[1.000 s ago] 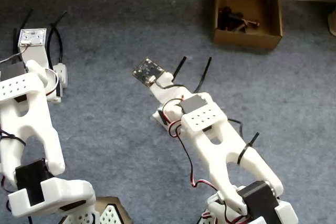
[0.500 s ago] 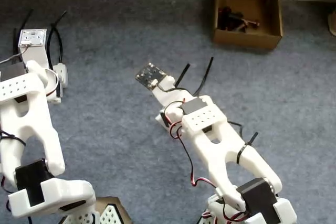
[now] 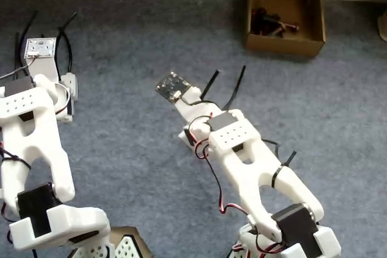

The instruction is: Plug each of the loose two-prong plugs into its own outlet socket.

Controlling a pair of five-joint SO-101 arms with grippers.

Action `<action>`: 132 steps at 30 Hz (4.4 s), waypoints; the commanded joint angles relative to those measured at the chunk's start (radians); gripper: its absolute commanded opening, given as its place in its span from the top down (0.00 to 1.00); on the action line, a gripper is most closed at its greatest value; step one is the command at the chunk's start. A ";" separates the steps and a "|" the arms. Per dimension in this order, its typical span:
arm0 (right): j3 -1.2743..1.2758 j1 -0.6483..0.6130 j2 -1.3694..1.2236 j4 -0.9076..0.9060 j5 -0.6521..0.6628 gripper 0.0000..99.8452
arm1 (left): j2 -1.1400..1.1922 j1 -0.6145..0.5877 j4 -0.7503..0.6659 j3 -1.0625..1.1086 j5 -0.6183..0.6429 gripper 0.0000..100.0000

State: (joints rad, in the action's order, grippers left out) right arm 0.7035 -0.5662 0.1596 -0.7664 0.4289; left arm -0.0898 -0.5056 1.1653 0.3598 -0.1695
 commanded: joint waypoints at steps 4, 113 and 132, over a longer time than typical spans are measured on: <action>0.002 0.019 -0.005 0.005 -0.023 0.82 | -0.042 -0.007 -0.011 -0.010 -0.005 0.92; 0.932 0.581 1.337 -0.326 -0.130 0.99 | 0.223 0.946 0.071 -0.211 -0.127 0.70; 0.970 0.581 1.337 -0.325 -0.132 0.99 | 0.584 0.914 0.068 -0.541 -0.123 0.74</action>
State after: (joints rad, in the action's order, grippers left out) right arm 1.6655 0.0015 1.4975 -1.0856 0.3076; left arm 0.4979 0.4258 1.2390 -0.1250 -0.2892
